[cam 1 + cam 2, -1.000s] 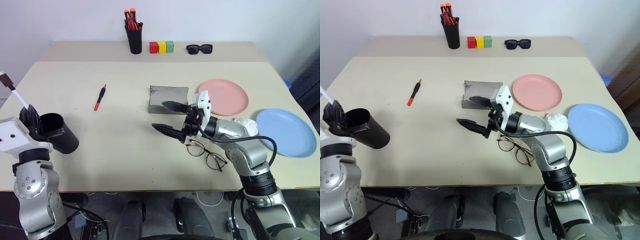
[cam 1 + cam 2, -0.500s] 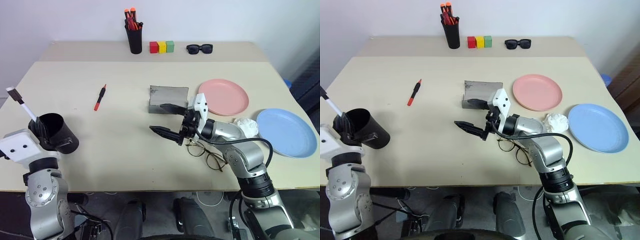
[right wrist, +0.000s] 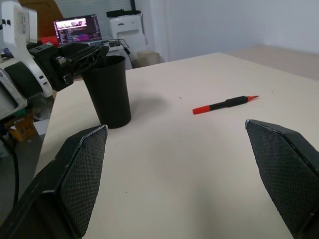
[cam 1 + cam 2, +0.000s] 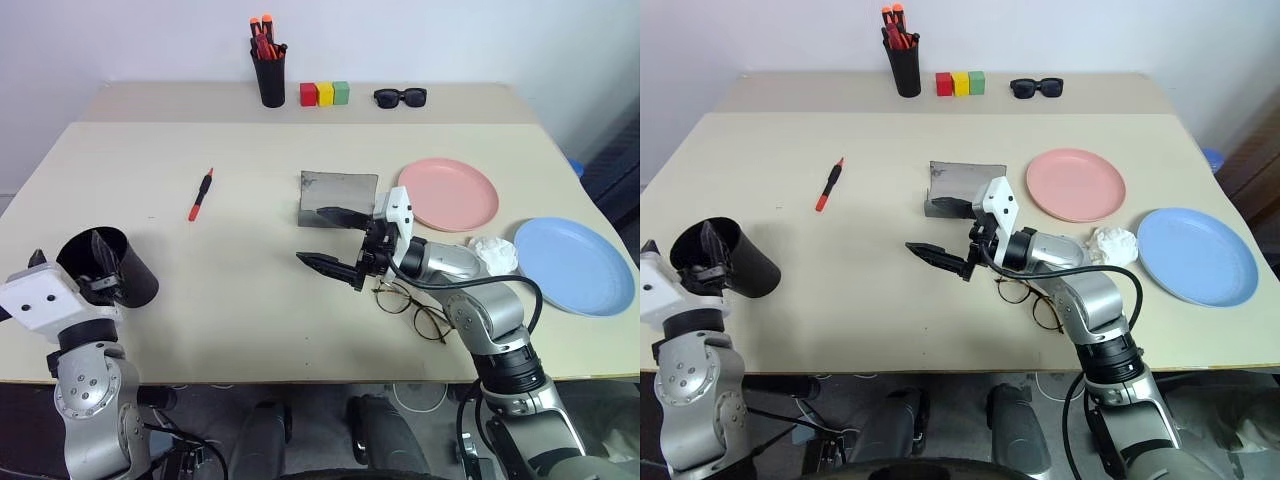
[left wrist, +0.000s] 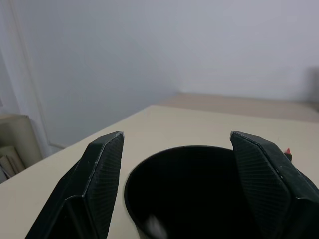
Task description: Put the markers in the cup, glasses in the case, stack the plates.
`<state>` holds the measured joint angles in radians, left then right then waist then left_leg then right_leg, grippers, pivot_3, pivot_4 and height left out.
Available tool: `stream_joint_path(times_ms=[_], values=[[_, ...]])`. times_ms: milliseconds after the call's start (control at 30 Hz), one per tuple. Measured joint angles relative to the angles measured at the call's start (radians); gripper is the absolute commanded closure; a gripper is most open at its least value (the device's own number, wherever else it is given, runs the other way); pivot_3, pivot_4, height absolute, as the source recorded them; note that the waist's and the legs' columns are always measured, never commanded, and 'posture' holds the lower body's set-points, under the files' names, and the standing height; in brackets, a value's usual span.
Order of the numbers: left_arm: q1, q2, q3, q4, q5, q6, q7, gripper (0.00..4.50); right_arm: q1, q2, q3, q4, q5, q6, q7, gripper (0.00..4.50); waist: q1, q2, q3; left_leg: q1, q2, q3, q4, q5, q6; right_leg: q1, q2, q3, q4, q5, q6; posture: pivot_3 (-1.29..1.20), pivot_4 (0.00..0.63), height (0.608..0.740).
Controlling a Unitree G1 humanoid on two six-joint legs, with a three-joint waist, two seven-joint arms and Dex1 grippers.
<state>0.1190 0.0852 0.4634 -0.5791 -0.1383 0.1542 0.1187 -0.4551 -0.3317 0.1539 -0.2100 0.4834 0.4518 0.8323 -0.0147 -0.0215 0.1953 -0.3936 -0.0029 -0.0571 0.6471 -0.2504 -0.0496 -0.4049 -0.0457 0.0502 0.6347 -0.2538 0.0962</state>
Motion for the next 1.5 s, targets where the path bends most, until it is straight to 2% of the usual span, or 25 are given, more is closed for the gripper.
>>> stream_joint_path(times_ms=[133, 267, 400, 433, 467, 567, 700, 800, 967, 1233, 1333, 1500], values=[[-0.079, 0.043, 0.003, -0.008, -0.011, 0.027, 0.009, 0.88, 0.000, 0.001, 0.002, 0.000, 0.000, 0.000, 0.000, 0.00, 0.000, 0.000, 0.000, 0.000, 0.000, 0.000, 0.000, 0.000, 0.000, 0.000, 0.000, 0.000, 0.000, 0.000, 0.000, 0.00, 0.150, 0.740], [-0.243, 0.132, 0.001, -0.037, -0.051, 0.117, 0.012, 0.88, -0.001, 0.002, 0.003, 0.000, -0.001, -0.001, 0.001, 0.00, 0.001, 0.000, 0.000, 0.000, 0.000, -0.001, 0.000, 0.000, 0.000, 0.000, 0.001, -0.001, 0.000, 0.001, 0.000, 0.00, 0.150, 0.740], [-0.475, 0.260, -0.062, -0.042, -0.090, 0.349, -0.013, 0.88, -0.012, 0.007, -0.003, 0.008, -0.001, -0.002, -0.004, 0.00, 0.001, 0.000, 0.000, 0.000, -0.001, -0.001, 0.000, 0.000, 0.000, 0.001, 0.001, -0.001, 0.000, 0.002, 0.003, 0.00, 0.150, 0.740], [-0.539, 0.282, -0.092, -0.025, -0.092, 0.441, -0.013, 0.33, -0.018, 0.012, -0.006, 0.014, -0.001, -0.003, -0.009, 0.00, -0.001, 0.000, 0.000, 0.000, -0.001, -0.001, 0.000, 0.000, 0.000, 0.001, 0.001, -0.001, 0.000, 0.002, 0.003, 0.00, 0.150, 0.740], [-0.591, 0.292, -0.120, 0.001, -0.092, 0.530, -0.010, 0.02, -0.024, 0.017, -0.009, 0.019, -0.001, -0.004, -0.015, 0.00, -0.003, 0.000, 0.000, 0.001, -0.001, -0.001, 0.000, 0.000, 0.000, 0.001, 0.001, -0.001, 0.000, 0.002, 0.004, 0.00, 0.150, 0.740], [-0.707, 0.270, -0.194, 0.147, -0.086, 0.806, 0.023, 0.02, -0.030, 0.026, -0.015, 0.033, -0.008, -0.014, -0.028, 0.00, -0.007, 0.000, 0.000, 0.001, -0.001, -0.001, -0.001, 0.000, 0.000, 0.001, 0.001, -0.001, 0.000, 0.002, 0.005, 0.00, 0.150, 0.740], [-0.882, 0.196, -0.262, 0.426, -0.042, 0.999, 0.086, 0.02, -0.037, 0.034, -0.019, 0.054, -0.017, -0.022, -0.042, 0.00, -0.005, -0.001, 0.001, -0.001, -0.001, -0.003, -0.002, 0.000, 0.000, -0.001, 0.002, -0.002, 0.001, 0.002, 0.005, 0.00, 0.150, 0.740], [-0.981, 0.149, -0.254, 0.628, -0.007, 1.006, 0.135, 0.02, -0.036, 0.035, -0.020, 0.055, -0.027, -0.023, -0.052, 0.00, -0.008, -0.001, 0.001, -0.001, -0.001, -0.002, -0.003, 0.000, 0.000, -0.003, 0.001, -0.002, 0.001, 0.003, 0.005, 0.00, 0.150, 0.740], [-1.035, 0.152, -0.206, 0.897, 0.023, 0.946, 0.171, 0.02, -0.013, 0.033, -0.025, 0.044, -0.029, -0.023, -0.073, 0.00, -0.006, -0.001, 0.001, -0.002, -0.001, -0.003, -0.007, 0.000, 0.000, -0.005, 0.001, -0.002, 0.001, 0.003, 0.005, 0.00, 0.150, 0.740], [-1.086, 0.195, -0.093, 1.149, 0.016, 0.807, 0.172, 0.02, 0.023, 0.026, -0.031, 0.005, -0.028, -0.014, -0.091, 0.00, 0.001, -0.001, 0.001, -0.004, -0.002, -0.003, -0.007, 0.000, -0.001, -0.006, -0.001, -0.003, 0.000, 0.003, 0.006, 0.00, 0.150, 0.740], [-1.101, 0.198, -0.077, 1.185, -0.006, 0.791, 0.147, 0.83, 0.024, 0.025, -0.032, -0.006, -0.028, -0.009, -0.092, 0.00, 0.002, -0.001, 0.001, -0.004, -0.002, -0.003, -0.006, 0.001, -0.002, -0.005, -0.001, -0.003, 0.000, 0.003, 0.006, 0.00, 0.150, 0.740], [-1.111, 0.198, -0.066, 1.200, -0.015, 0.790, 0.140, 3.47, 0.027, 0.021, -0.035, -0.012, -0.027, -0.003, -0.094, 0.00, 0.000, -0.001, 0.001, -0.004, -0.002, -0.003, -0.006, 0.001, -0.002, -0.005, -0.001, -0.003, 0.001, 0.003, 0.006, 0.00, 0.150, 0.740]])
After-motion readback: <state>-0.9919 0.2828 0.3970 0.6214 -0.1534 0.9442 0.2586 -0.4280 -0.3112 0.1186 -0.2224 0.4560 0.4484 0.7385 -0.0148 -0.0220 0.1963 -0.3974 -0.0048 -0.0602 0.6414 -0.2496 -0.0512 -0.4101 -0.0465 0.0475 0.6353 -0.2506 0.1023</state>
